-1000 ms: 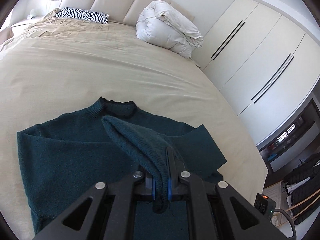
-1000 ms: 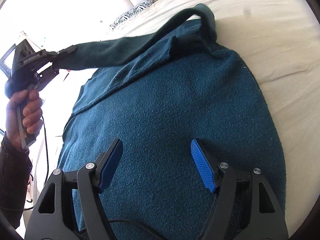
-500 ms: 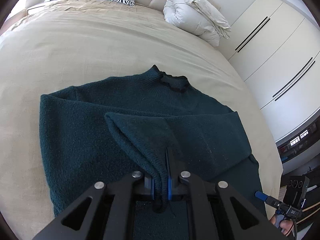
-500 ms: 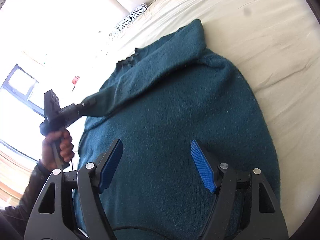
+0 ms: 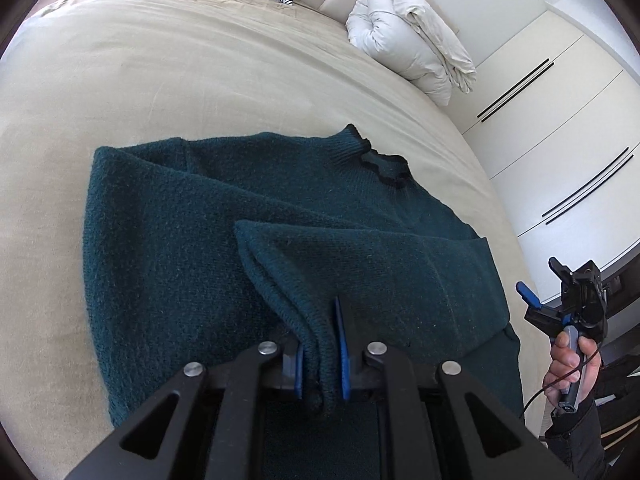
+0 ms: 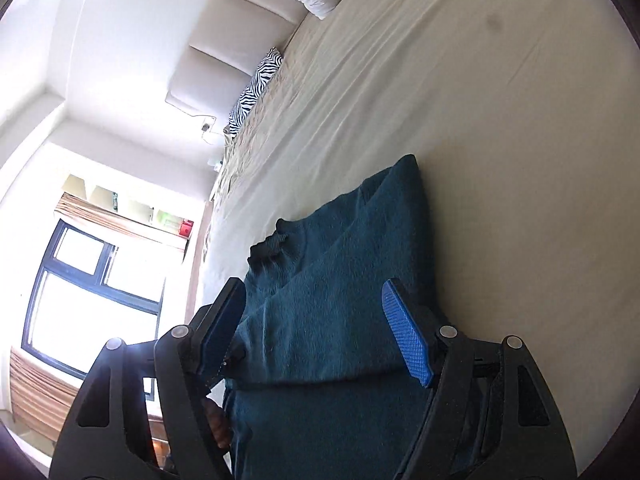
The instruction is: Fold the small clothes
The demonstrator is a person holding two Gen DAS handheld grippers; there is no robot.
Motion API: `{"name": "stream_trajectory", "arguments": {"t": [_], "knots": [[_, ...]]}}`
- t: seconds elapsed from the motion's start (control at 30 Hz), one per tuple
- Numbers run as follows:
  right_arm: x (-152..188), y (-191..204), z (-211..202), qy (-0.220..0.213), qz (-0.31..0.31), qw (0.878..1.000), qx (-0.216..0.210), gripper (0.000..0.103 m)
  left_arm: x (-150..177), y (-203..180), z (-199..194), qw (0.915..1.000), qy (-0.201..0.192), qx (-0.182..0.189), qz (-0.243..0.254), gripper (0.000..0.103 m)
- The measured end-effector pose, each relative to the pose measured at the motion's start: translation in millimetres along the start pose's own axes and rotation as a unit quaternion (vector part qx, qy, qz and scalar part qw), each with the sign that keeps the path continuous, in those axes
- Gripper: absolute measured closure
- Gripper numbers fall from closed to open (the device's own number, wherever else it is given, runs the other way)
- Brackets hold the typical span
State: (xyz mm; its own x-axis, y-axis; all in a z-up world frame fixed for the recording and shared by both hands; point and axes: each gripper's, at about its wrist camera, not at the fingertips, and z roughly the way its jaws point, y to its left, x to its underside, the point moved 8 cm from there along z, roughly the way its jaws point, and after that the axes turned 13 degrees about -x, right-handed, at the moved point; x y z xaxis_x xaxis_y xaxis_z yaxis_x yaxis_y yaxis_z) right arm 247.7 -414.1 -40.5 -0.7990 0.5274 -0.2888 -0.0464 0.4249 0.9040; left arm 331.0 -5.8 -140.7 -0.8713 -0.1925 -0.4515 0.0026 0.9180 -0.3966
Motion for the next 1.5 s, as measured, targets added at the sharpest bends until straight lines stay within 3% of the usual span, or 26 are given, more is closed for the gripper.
{"name": "stream_trajectory", "arguments": {"t": [0.2,0.33,0.47,0.7,0.9,0.97,1.03,1.07,1.13,1.2,1.5], "knots": [[-43.6,-15.7,43.7,0.004,0.031,0.999,-0.027,0.032,1.5,10.5,4.5,0.9995,-0.017,0.027,-0.008,0.088],[-56.3,-42.3,62.0,0.008,0.075,0.997,-0.023,0.032,-0.7,13.5,7.7,0.999,-0.022,0.035,-0.016,0.088],[-42.1,-50.8,58.7,0.013,0.082,0.996,-0.036,0.033,-3.9,19.0,9.8,0.9978,-0.02,0.054,-0.032,0.089],[24.8,-36.1,34.3,0.086,0.048,0.994,-0.047,0.033,-7.9,18.5,11.8,0.9976,-0.022,0.056,-0.035,0.089],[62.3,-39.1,-13.3,0.06,0.06,0.995,-0.054,0.033,-9.5,20.5,8.3,0.9967,-0.008,0.061,-0.052,0.089],[77.2,-35.2,-32.1,0.058,0.063,0.996,-0.035,0.033,-9.5,23.0,-6.2,0.9967,-0.016,0.047,-0.064,0.076],[94.5,-24.5,-55.8,0.053,0.046,0.997,-0.028,0.033,-7.0,23.8,-33.2,0.9957,-0.041,0.042,-0.072,0.045],[103.6,-18.1,-68.5,0.051,0.032,0.998,-0.02,0.033,-3.6,23.8,-50.6,0.9947,-0.058,0.044,-0.073,0.041],[122.6,-6.0,-94.1,0.044,0.006,0.999,-0.007,0.033,8.8,25.2,-83.3,0.9939,-0.08,0.037,-0.067,0.032],[143.8,2.8,-116.0,0.043,-0.011,0.999,0.003,0.033,30.2,29.1,-108.9,0.9951,-0.084,0.013,-0.052,0.031],[226.6,9.3,-183.8,0.051,-0.079,0.992,0.082,0.033,171.1,59.7,-168.8,0.9964,-0.042,-0.059,-0.045,0.031]]}}
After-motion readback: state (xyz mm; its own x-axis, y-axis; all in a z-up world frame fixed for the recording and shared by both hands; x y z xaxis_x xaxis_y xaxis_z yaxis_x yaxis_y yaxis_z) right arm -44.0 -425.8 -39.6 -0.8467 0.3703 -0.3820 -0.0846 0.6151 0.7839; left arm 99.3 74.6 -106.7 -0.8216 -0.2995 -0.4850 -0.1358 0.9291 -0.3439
